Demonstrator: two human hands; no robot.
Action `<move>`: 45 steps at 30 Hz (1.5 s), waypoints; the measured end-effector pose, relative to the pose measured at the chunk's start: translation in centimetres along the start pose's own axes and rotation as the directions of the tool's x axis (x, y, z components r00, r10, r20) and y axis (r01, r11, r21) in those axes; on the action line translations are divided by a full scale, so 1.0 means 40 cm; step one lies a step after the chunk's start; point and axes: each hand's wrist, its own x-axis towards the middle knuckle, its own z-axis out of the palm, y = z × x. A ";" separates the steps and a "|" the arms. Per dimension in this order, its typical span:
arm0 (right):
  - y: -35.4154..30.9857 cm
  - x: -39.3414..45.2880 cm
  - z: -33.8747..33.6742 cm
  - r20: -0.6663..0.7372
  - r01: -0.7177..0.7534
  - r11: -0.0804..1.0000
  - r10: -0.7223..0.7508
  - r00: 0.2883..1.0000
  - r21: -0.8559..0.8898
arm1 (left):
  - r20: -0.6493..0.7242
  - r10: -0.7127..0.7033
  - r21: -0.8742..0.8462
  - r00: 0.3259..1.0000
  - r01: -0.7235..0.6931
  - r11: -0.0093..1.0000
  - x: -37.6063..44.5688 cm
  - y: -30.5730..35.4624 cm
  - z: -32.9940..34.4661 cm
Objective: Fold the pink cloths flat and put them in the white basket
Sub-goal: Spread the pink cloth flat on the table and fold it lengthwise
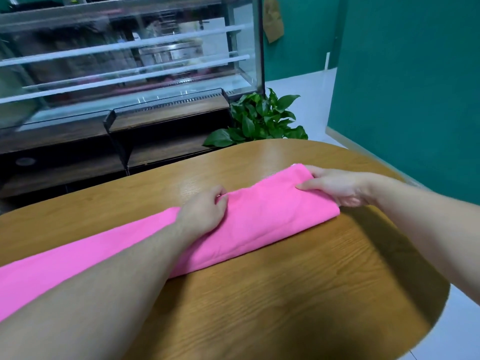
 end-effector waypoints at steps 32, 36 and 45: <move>0.037 0.009 0.009 -0.543 -0.217 0.675 -0.317 0.778 -0.705 | 0.194 -0.037 0.292 0.980 -0.022 0.956 -0.114 0.026 0.042; 0.041 0.009 -0.005 -0.585 -0.203 0.706 -0.352 0.731 -0.679 | 0.229 -0.133 0.339 0.964 0.049 0.939 -0.105 0.036 0.052; 0.040 0.033 0.000 -0.632 -0.321 0.637 -0.345 0.694 -0.701 | 0.241 -0.189 0.375 0.952 0.088 0.923 -0.102 0.031 0.072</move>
